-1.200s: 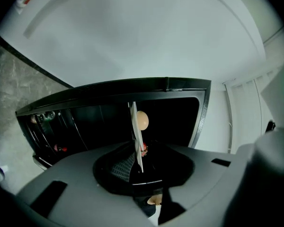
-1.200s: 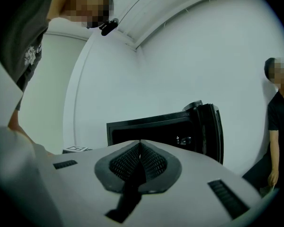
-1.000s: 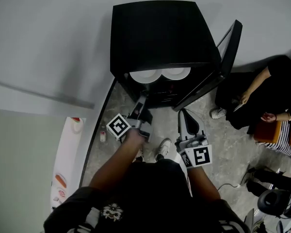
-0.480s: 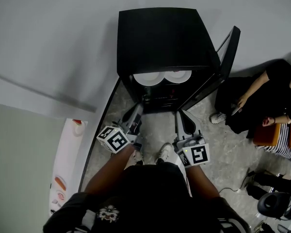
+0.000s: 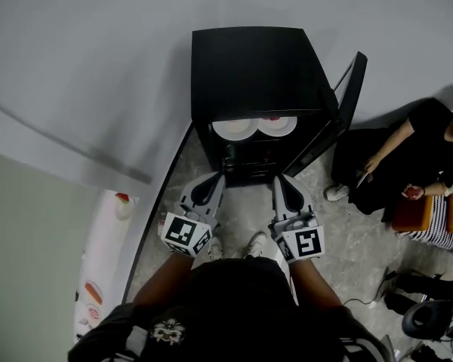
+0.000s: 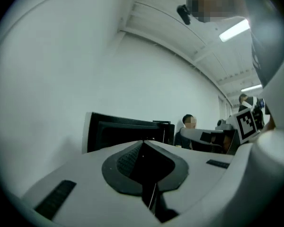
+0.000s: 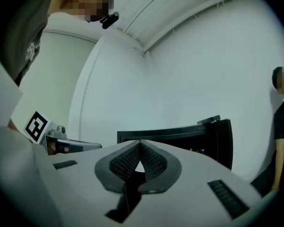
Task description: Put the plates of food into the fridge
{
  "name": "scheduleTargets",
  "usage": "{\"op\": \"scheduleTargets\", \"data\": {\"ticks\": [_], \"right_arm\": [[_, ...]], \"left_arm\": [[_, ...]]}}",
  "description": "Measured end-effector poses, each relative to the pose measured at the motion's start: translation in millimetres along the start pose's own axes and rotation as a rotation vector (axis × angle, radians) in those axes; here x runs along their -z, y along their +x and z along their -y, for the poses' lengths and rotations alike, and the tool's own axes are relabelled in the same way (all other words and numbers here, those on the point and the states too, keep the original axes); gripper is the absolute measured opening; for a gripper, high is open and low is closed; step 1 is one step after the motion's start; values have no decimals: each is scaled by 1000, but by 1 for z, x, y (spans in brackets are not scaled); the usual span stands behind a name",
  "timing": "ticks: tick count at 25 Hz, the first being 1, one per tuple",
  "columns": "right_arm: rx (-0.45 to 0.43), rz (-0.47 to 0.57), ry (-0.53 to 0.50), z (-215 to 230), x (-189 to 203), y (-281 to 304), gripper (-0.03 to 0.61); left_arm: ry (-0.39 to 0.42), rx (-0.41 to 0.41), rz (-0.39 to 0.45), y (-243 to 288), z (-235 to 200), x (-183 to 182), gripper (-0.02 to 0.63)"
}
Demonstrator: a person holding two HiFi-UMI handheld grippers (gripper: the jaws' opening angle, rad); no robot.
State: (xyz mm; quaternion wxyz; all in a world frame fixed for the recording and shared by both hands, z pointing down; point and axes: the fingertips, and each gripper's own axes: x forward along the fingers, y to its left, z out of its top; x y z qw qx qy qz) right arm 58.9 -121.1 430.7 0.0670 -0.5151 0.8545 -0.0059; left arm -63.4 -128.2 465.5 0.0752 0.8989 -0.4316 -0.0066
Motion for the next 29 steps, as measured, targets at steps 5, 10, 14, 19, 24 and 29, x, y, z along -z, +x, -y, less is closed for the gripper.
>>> {"op": "scheduleTargets", "data": {"ticks": [5,10,14,19,24,29], "right_arm": [[-3,-42,-57,-7,-2,-7,23],[5,-14,-66,-18,-15,-8,24],[-4,36,-81,-29,-26,-9,23],[-22,23,-88,-32,-24,-8,23],[-17,19,-100,-31,-24,-9,23],[-16,5,-115,-31,-24,-10,23]], "left_arm": [[91,6,13,-5,12,-11,21],[75,33,36,-12,21,-18,22],[81,43,45,-16,28,-22,22],[77,62,48,-14,34,-24,22],[77,99,73,-13,42,-29,21],[52,59,49,-11,36,-23,23]]}}
